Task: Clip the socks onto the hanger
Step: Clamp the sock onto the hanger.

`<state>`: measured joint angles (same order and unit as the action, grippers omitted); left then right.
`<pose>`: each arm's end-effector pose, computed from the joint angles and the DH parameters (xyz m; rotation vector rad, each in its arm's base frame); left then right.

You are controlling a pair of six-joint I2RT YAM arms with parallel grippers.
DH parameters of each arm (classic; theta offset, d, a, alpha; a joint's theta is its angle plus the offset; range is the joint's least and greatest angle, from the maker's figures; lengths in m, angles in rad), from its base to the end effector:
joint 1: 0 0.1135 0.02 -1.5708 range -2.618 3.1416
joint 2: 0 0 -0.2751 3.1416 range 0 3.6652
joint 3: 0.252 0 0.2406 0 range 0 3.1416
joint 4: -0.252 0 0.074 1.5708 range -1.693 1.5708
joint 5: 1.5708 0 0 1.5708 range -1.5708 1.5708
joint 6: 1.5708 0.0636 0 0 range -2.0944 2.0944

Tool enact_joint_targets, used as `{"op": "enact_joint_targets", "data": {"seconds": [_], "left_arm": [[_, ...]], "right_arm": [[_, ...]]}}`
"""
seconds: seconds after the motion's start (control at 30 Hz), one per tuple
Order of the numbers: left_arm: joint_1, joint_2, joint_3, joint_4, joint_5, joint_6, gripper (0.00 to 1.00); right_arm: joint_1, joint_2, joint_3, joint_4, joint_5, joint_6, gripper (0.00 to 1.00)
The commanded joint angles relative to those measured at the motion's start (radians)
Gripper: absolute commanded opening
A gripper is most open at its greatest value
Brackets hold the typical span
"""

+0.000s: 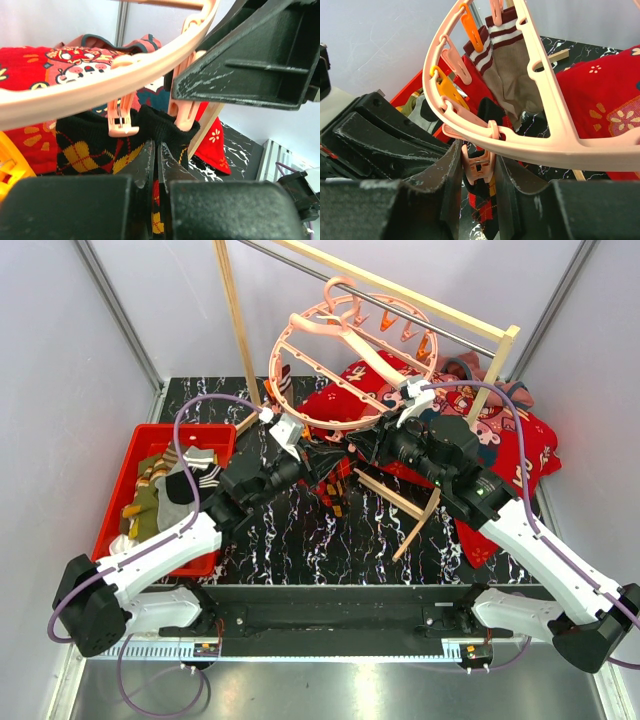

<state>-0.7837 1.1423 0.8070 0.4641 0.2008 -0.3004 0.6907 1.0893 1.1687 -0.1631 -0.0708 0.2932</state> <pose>0.1898 -0.2071 0.3612 0.5325 1.4330 -1.0227 0.1953 0.1672 0.4241 -0.3937 1.6718 0.7993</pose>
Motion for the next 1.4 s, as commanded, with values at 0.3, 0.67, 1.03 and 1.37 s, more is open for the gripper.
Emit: {"op": "enact_joint_targets", "data": {"seconds": [0.3,0.67,1.03,1.37], "left_arm": [[-0.012,-0.010,0.089,0.050,-0.047,0.037,0.00],[-0.023,0.014,0.106,0.048,-0.028,0.026,0.00],[-0.032,0.019,0.133,-0.011,0.000,-0.014,0.34],[-0.031,-0.264,0.165,-0.387,-0.272,0.046,0.99]], "right_arm": [[-0.005,0.004,0.051,-0.006,-0.029,0.004,0.00],[-0.005,-0.023,0.049,-0.007,-0.021,0.009,0.57],[-0.005,-0.187,-0.032,-0.026,0.034,0.001,0.90],[-0.005,-0.435,-0.132,-0.102,0.106,-0.052,1.00]]}}
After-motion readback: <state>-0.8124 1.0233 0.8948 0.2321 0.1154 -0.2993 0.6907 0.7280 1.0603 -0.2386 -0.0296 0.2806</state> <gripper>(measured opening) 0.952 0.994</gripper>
